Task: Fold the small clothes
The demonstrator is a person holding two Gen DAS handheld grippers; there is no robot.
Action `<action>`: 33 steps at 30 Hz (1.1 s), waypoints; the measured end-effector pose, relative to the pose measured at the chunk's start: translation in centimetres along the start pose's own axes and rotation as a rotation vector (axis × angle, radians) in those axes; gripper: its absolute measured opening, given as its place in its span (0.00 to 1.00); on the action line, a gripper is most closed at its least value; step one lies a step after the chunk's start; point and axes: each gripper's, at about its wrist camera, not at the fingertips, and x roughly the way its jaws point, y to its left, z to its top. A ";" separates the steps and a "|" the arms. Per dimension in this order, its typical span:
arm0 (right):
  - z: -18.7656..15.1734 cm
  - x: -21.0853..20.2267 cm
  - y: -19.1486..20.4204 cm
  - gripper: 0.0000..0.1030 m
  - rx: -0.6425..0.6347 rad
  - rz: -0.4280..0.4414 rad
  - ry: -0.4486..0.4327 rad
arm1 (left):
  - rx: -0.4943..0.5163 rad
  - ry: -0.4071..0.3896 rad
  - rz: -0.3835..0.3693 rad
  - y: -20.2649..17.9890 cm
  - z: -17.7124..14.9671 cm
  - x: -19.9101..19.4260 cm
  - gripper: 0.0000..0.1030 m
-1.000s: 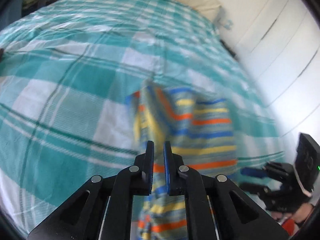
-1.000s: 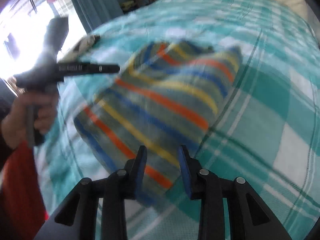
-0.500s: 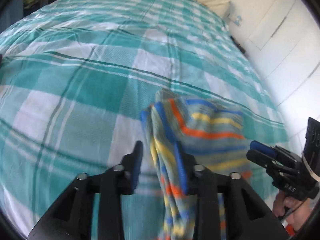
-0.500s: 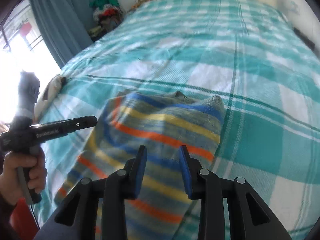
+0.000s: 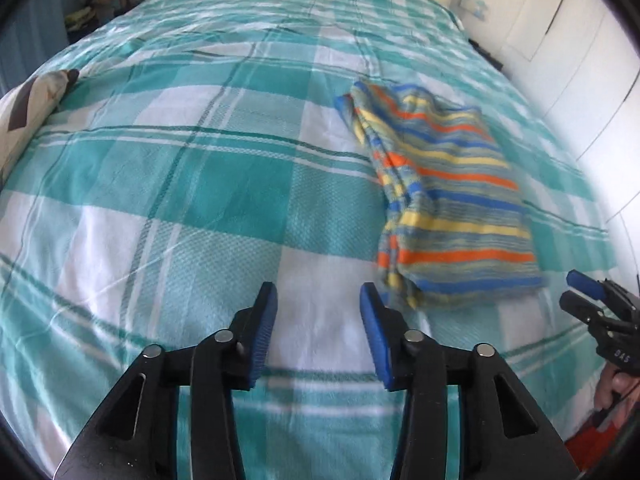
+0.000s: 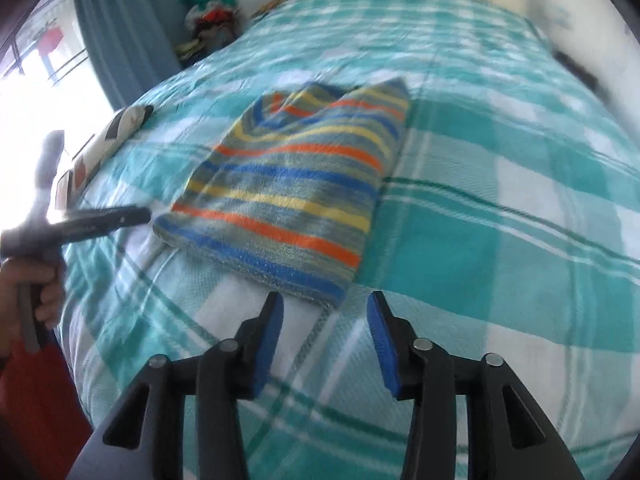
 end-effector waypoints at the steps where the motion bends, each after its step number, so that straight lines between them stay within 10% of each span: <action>1: 0.2 -0.8 0.3 0.58 0.003 -0.036 -0.007 | 0.010 -0.016 -0.001 -0.3 -0.3 -0.9 0.54; 5: 0.2 -2.9 1.3 0.62 0.023 -0.102 -0.022 | 0.013 -0.060 -0.034 -1.5 -1.3 -2.8 0.70; 21: -0.1 -5.6 2.4 0.63 0.017 -0.200 -0.051 | 0.071 -0.028 -0.046 -5.2 -2.0 -2.3 0.70; 33: 5.9 3.0 -6.6 0.73 0.320 0.168 -0.052 | -0.077 0.028 -0.205 -1.9 8.3 6.2 0.83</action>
